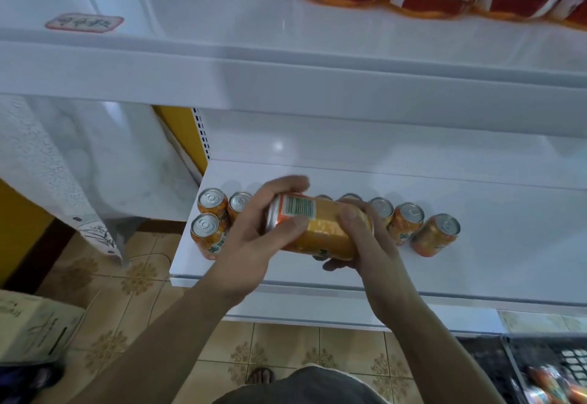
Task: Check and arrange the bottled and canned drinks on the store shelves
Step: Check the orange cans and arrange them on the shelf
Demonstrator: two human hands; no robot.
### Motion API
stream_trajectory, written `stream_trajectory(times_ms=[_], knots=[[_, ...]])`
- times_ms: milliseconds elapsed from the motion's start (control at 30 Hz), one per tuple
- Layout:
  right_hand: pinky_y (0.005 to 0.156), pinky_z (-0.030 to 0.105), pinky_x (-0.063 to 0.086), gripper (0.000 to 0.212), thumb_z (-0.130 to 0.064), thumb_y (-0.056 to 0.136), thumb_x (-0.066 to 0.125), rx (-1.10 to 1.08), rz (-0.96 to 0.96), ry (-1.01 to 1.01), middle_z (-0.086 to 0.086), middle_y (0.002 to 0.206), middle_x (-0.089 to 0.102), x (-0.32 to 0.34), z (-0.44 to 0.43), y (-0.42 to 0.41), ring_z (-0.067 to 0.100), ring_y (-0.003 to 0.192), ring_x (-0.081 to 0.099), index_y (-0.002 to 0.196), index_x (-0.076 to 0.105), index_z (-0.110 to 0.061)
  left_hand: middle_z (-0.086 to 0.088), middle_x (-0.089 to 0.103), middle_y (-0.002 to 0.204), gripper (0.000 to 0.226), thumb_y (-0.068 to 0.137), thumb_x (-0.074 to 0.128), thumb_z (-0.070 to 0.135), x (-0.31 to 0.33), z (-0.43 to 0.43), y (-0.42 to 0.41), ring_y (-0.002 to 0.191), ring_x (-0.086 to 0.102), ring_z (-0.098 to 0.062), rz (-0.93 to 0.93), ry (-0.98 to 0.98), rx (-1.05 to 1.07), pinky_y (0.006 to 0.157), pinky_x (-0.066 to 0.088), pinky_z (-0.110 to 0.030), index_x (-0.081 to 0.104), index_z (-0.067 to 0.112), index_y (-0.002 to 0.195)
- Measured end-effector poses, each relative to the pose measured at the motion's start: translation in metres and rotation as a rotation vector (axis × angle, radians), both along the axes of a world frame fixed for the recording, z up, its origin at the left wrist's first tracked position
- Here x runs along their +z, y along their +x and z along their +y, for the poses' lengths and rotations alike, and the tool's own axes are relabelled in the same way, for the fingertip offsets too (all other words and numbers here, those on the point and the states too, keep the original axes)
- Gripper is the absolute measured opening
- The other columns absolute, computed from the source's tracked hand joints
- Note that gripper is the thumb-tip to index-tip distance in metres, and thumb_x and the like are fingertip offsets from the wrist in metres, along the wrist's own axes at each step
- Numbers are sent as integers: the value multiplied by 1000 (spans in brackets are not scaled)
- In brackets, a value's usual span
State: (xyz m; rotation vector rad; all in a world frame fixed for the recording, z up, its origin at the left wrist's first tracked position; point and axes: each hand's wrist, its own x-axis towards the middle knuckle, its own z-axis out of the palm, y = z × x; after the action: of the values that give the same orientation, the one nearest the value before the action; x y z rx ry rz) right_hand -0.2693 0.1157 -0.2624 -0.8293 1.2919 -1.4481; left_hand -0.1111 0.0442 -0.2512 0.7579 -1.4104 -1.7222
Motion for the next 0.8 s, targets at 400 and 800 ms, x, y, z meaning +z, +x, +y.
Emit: stream_trajectory(times_ms=[400,800], knots=[[74,25,59,51,-56,88,64,-52,312,-132,-16,126,56,-1,1,11,4,107,65,132,40,-49,6,69,114,54,68,66,57,3,3,-6,97,71,-15,-46,201,150,77,60,-32,62,36,118],[79,28,61,59,-37,81,75,-26,346,-118,-25,117,59,-12,3,11,13,109,67,132,47,-36,0,73,113,50,78,64,52,-10,-1,-6,102,72,-18,-46,354,187,90,58,-38,63,30,122]])
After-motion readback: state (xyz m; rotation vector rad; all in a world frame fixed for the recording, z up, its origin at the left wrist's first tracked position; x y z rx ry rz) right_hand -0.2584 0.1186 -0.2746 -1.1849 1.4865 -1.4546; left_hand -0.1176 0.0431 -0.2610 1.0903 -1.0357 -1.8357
